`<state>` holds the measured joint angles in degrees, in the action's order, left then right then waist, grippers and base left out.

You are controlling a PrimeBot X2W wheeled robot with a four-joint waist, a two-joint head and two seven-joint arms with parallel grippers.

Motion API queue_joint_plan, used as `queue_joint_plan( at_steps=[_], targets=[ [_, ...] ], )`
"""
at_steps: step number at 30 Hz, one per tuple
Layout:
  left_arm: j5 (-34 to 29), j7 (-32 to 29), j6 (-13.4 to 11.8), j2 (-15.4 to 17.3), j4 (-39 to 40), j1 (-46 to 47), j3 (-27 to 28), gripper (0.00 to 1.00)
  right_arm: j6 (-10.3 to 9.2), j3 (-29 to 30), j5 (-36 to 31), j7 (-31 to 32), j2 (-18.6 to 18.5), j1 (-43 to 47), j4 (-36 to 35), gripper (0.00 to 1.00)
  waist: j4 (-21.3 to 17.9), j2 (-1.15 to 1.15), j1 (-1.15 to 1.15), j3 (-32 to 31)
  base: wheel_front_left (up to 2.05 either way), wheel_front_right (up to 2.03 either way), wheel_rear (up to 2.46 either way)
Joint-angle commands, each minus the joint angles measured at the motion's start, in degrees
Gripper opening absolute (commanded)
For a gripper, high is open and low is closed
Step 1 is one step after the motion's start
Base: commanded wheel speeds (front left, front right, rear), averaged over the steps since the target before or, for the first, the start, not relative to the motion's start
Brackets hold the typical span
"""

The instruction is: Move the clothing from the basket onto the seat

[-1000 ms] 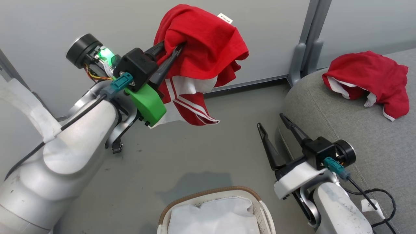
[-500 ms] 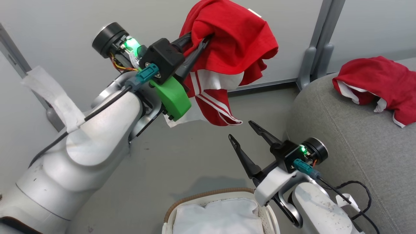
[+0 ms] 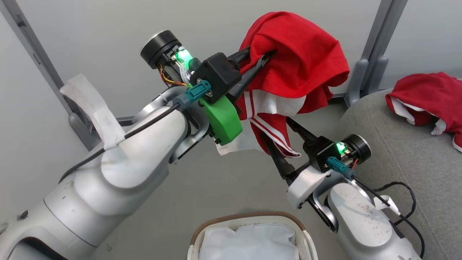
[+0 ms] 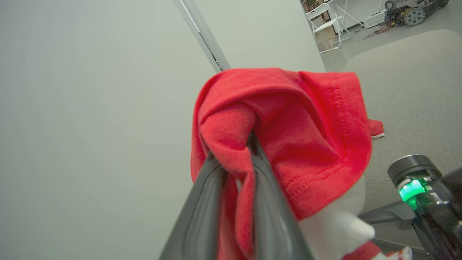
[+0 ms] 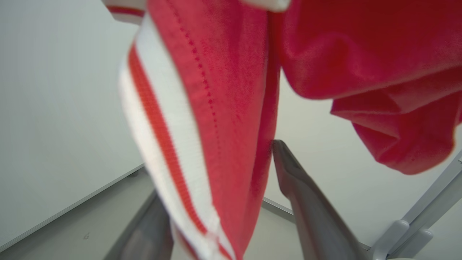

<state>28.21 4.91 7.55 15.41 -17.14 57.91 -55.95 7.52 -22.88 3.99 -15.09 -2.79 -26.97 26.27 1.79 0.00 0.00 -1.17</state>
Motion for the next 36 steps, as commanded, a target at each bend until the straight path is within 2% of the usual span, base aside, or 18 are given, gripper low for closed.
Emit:
queue_joint_plan(
  at_steps=[1, 2, 4, 6, 8, 9, 14, 15, 17, 18, 19, 20, 21, 29, 36],
  targets=[
    [0.9, 0.3, -0.1, -0.2, 0.0, -0.8, -0.2, 0.0, -0.06, -0.1, 0.2, -0.1, -0.2, -0.4, 0.8, 1.0, 0.3, 0.0, 0.0, -0.1, 0.0, 0.0, 0.0],
    [1.9, 0.6, -0.1, -0.5, -0.2, -1.6, 0.1, 0.0, -0.06, 0.0, 0.3, -0.1, -0.2, -0.9, 1.1, 0.72, 0.5, 0.0, 0.0, -0.2, 0.0, 0.0, 0.0],
    [2.5, 1.1, -0.4, -0.3, -0.7, -2.6, 0.4, 0.0, -0.06, 0.3, 0.4, -0.1, -0.2, -1.2, 1.3, 0.43, 0.6, 0.0, 0.0, -0.3, 0.0, 0.0, 0.0],
    [3.3, 1.5, -0.5, 0.1, -1.3, -4.2, 0.4, 0.0, -0.06, 0.3, 0.5, -0.1, -0.2, -1.0, 1.3, 0.32, 0.7, 0.0, 0.0, -0.4, 0.0, 0.0, 0.0],
    [3.9, 2.2, -0.7, 0.5, -2.0, -5.6, 0.5, 0.0, -0.06, 0.6, 1.0, -0.1, -0.2, -0.6, 0.9, 0.1, 0.6, 0.0, 0.0, -0.5, 0.0, 0.0, 0.0],
    [4.1, 2.6, -1.1, 0.7, -2.3, -6.2, 0.5, 0.0, -0.06, 0.7, 1.1, -0.1, -0.2, -0.4, 0.8, 0.05, 0.5, 0.0, 0.0, -0.5, 0.0, 0.0, 0.0],
    [6.0, 5.3, -2.4, 0.9, -4.5, -11.3, 1.1, 0.0, -0.06, 1.6, 1.2, -0.1, -0.2, 0.9, 0.2, 0.0, 0.3, 0.0, 0.0, -0.7, 0.0, 0.0, 0.0],
    [6.3, 5.8, -2.6, 0.9, -4.9, -12.3, 1.1, 0.06, -0.06, 1.9, 1.2, -0.1, -0.2, 0.9, 0.0, 0.0, 0.2, 0.0, 0.0, -0.7, 0.0, 0.0, 0.0],
    [7.0, 6.8, -3.0, 0.7, -6.0, -14.2, 1.4, 0.25, -0.06, 2.4, 1.1, -0.1, -0.2, 1.0, -0.4, 0.0, 0.0, 0.0, 0.0, -0.8, 0.0, 0.0, 0.0],
    [7.4, 7.2, -3.2, 0.5, -6.5, -15.0, 1.5, 0.42, -0.06, 2.7, 1.1, -0.1, -0.2, 1.2, -0.5, 0.0, -0.1, 0.0, 0.0, -0.8, 0.0, 0.0, 0.0],
    [7.7, 7.6, -3.3, 0.4, -6.9, -15.8, 1.7, 0.47, -0.06, 2.9, 1.1, -0.1, -0.2, 1.3, -0.7, 0.0, -0.2, 0.0, 0.0, -0.8, 0.0, 0.0, 0.0],
    [8.2, 8.1, -3.6, 0.2, -7.5, -16.8, 1.9, 0.76, -0.06, 3.3, 1.1, -0.1, -0.2, 1.5, -1.0, 0.0, -0.3, 0.0, 0.0, -0.8, 0.0, 0.0, 0.0],
    [8.4, 8.6, -3.8, -0.1, -8.0, -17.7, 2.0, 1.0, -0.06, 3.7, 1.0, -0.1, -0.2, 1.6, -1.2, 0.0, -0.3, 0.0, 0.0, -0.8, 0.0, 0.0, 0.0],
    [7.7, 10.3, -4.6, -1.5, -9.9, -25.1, 2.9, 1.0, -0.06, 6.1, 0.4, -0.1, -0.2, 2.1, -2.7, 0.0, -1.0, 0.0, 0.0, -0.6, 0.0, 0.0, 0.0],
    [4.1, 10.3, -4.5, -2.7, -7.8, -32.3, 7.0, 1.0, -0.06, 7.8, -0.5, -0.1, -0.2, 2.8, -3.6, 0.0, -1.7, 0.0, 0.0, 0.2, 0.0, 0.0, 0.0]
  ],
)
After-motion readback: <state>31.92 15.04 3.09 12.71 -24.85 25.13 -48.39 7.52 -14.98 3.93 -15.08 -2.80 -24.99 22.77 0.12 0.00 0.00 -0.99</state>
